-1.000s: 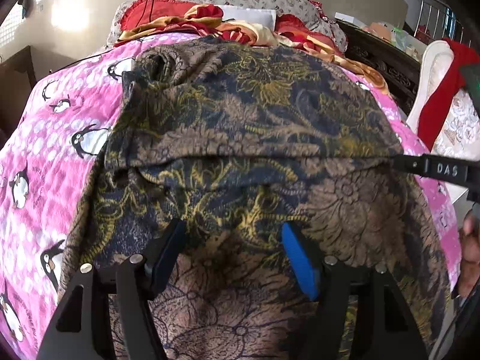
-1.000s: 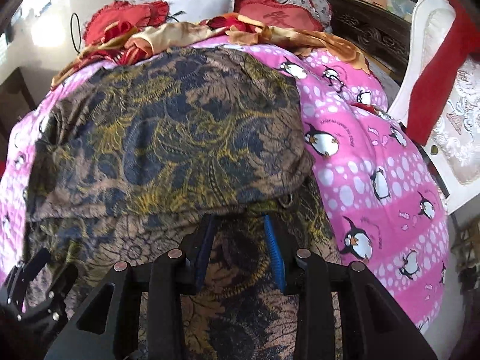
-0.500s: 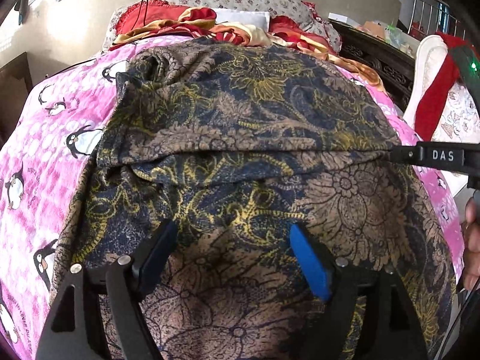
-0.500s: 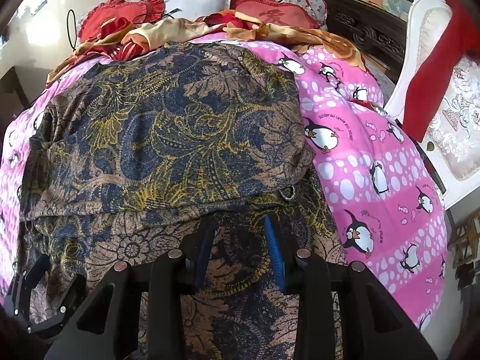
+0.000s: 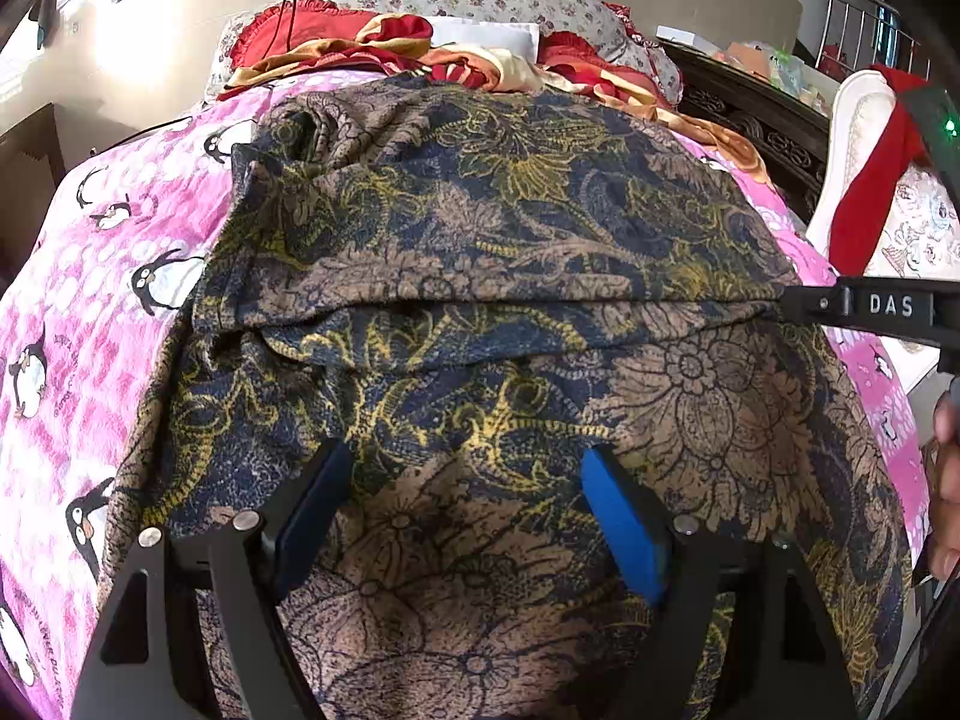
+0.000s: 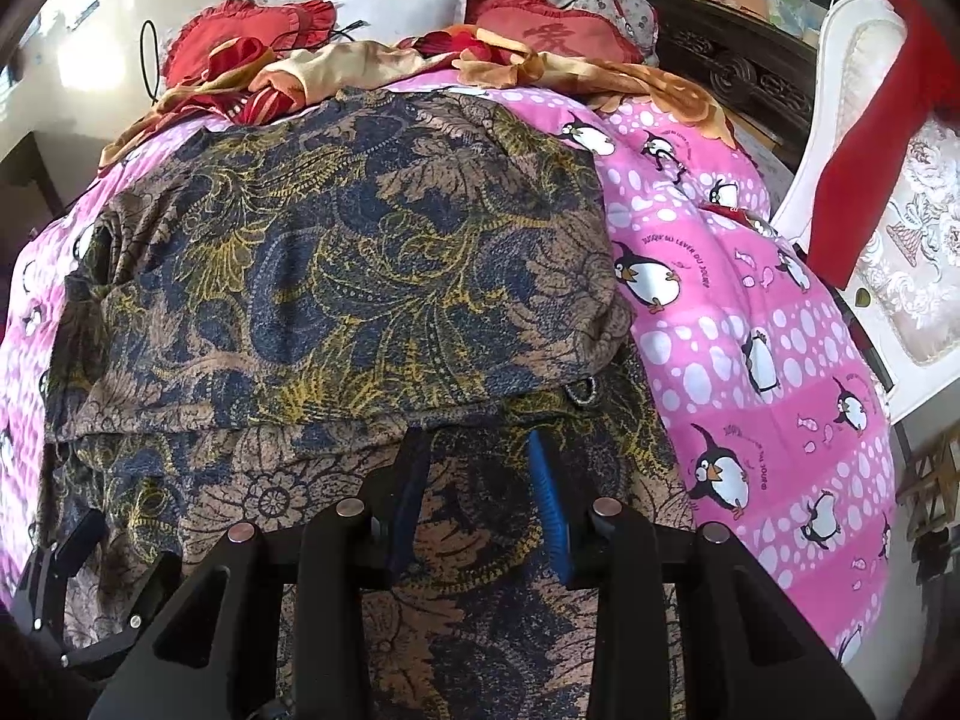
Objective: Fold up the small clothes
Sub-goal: 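Smooth the folded layer of the floral garment with both grippers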
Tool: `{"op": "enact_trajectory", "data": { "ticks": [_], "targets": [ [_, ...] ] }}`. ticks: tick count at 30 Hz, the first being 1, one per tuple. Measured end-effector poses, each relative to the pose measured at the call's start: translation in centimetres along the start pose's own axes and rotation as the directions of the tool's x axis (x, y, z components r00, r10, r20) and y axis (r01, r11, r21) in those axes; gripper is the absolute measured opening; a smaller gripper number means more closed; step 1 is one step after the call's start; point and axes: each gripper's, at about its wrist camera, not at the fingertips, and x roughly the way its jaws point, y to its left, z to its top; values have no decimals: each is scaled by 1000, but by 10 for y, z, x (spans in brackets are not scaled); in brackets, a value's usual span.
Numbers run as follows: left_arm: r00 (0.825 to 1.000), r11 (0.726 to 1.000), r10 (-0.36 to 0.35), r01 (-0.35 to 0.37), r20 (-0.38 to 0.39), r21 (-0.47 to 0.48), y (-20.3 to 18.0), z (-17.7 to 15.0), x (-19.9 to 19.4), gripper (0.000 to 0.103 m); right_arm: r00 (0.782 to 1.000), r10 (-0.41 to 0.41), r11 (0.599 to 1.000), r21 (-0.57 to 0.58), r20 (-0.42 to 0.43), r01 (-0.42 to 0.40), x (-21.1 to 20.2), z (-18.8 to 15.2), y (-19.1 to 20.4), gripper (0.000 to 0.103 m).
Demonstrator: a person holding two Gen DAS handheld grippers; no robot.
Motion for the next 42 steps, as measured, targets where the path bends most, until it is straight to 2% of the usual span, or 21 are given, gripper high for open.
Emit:
{"op": "enact_trajectory", "data": {
  "ticks": [8,13,22,30,42],
  "targets": [
    [1000,1000,15,-15,-3,8,-2,0,1,83,1000,10,1000,-3,5,-10,-2,-2,2,35],
    [995,995,100,-99,-25,33,-9,1,5,91,998,49,999,-15,31,-49,-6,-8,6,35],
    [983,985,174,-174,-53,5,-8,1,11,102,989,114,989,-101,90,-105,-5,-46,20,35],
    [983,985,174,-174,-57,-3,-7,2,13,102,984,146,984,-119,104,-133,9,-60,24,35],
    [984,986,167,-168,-56,-7,-6,3,13,102,985,137,986,-104,102,-127,12,-62,23,41]
  ]
}}
